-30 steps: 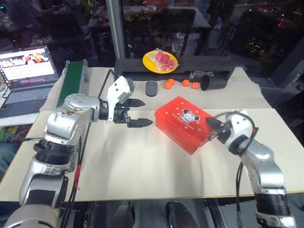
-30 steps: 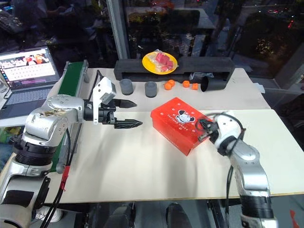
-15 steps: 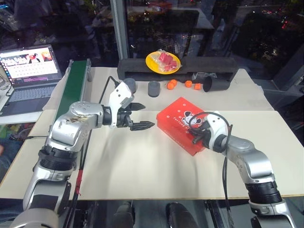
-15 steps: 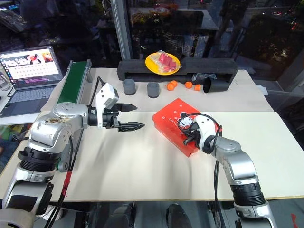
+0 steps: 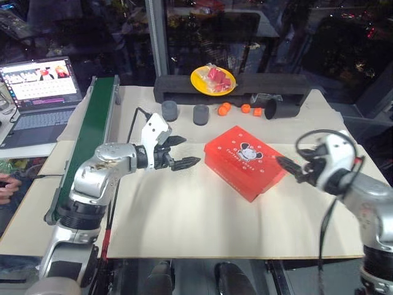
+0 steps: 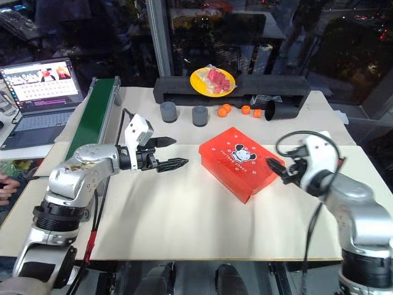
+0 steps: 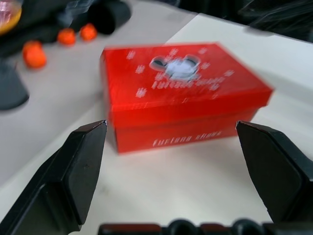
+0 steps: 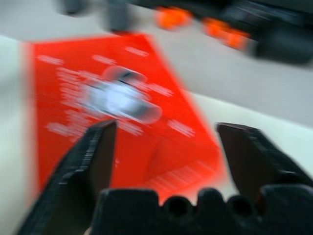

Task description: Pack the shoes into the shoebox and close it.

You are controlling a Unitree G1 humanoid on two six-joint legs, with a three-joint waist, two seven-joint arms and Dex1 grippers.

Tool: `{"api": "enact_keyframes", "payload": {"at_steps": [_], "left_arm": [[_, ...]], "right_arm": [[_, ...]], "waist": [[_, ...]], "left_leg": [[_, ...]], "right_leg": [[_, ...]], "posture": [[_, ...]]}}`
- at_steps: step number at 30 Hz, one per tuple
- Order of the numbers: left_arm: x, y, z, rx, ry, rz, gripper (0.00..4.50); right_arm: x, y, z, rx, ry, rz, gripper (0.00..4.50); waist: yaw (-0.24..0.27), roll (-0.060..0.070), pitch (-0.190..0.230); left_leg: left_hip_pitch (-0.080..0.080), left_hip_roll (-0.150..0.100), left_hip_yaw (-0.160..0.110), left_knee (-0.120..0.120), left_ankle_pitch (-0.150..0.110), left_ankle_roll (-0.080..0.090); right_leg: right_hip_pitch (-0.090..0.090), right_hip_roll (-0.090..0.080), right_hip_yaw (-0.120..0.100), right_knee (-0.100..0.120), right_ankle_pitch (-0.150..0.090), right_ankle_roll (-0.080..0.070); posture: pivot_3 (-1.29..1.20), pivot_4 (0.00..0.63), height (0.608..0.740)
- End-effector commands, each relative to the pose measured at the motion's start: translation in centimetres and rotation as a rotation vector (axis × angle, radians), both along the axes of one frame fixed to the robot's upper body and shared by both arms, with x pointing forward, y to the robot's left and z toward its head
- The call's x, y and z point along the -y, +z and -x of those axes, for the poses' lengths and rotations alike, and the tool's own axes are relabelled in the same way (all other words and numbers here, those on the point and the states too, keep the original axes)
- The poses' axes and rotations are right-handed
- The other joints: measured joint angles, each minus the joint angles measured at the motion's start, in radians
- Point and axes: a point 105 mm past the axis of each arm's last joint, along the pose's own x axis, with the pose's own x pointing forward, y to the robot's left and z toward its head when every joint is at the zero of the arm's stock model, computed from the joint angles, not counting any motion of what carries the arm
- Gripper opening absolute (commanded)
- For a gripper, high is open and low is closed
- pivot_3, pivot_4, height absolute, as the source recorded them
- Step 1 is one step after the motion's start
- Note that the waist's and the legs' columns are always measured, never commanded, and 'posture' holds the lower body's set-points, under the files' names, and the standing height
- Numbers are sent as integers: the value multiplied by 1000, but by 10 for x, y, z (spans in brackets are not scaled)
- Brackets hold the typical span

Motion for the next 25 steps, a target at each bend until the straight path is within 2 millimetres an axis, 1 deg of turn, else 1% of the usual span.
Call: {"api": "enact_keyframes", "payload": {"at_steps": [1, 3, 5, 6, 8, 10, 11, 14, 16, 19, 25], "left_arm": [[-12, -2, -11, 69, 123, 33, 4500], [-17, -9, -14, 59, 165, 80, 4500], [-25, -27, -15, 45, 234, 140, 4500], [-31, -38, -16, 37, 280, 139, 4500], [-36, -53, -14, 47, 315, 120, 4500], [-43, -78, -10, 28, 385, 116, 4500], [-45, -88, -8, 22, 413, 115, 4500], [-54, -107, -5, 26, 494, 96, 4500], [-57, -115, -3, 27, 525, 95, 4500], [-53, -117, -2, 27, 521, 115, 4500], [-57, -137, 4, -4, 527, 78, 4500]], "right_arm": [[35, -7, 17, 68, -173, 32, 4443], [37, -19, 25, 76, -201, 9, 4443], [38, -37, 33, 78, -226, -8, 4443], [36, -43, 35, 84, -233, -21, 4443], [34, -50, 36, 90, -236, -25, 4443], [31, -62, 37, 93, -242, -31, 4443], [29, -67, 37, 93, -245, -34, 4443], [25, -77, 35, 99, -249, -37, 4443], [22, -82, 33, 101, -248, -35, 4443], [18, -87, 31, 107, -248, -39, 4443], [8, -95, 26, 110, -239, -43, 4443]], "waist": [[2, 0, 0], [-1, 0, 0], [-7, 1, -1], [-10, 2, -1], [-14, 2, -2], [-18, 2, -2], [-17, 2, -2], [-14, 2, -2], [-13, 2, -2], [-10, 2, -2], [-12, 3, -2]], "left_leg": [[0, 0, 0, 0, 0, 0], [0, 0, 1, 0, 0, 0], [1, 0, 1, 0, 0, 0], [2, 0, 1, 0, 0, 0], [4, 0, 2, -1, 0, 0], [5, 0, 3, -1, 0, 0], [6, 0, 3, -1, 0, 0], [9, 0, 3, -1, 0, 0], [10, 0, 3, -1, 0, 0], [10, 0, 3, -1, 0, 0], [11, 0, 3, -1, 0, 0]], "right_leg": [[0, 0, 0, 0, 0, 0], [-1, 0, 1, 0, 0, 0], [-1, 0, 2, 1, 0, 0], [0, 0, 2, 1, 0, 0], [3, 0, 2, 0, 0, 0], [3, 0, 4, 0, 0, 0], [3, 0, 4, 1, 0, 0], [6, 0, 4, 0, 0, 0], [7, 0, 4, 0, 0, 0], [7, 0, 4, -1, 0, 0], [8, 0, 4, -1, 0, 0]], "posture": [[0, 150, 740], [0, 150, 740], [0, 150, 740], [0, 150, 740], [0, 150, 740], [0, 150, 740], [0, 150, 740], [0, 150, 740], [0, 150, 740], [0, 150, 740], [0, 150, 740]]}}
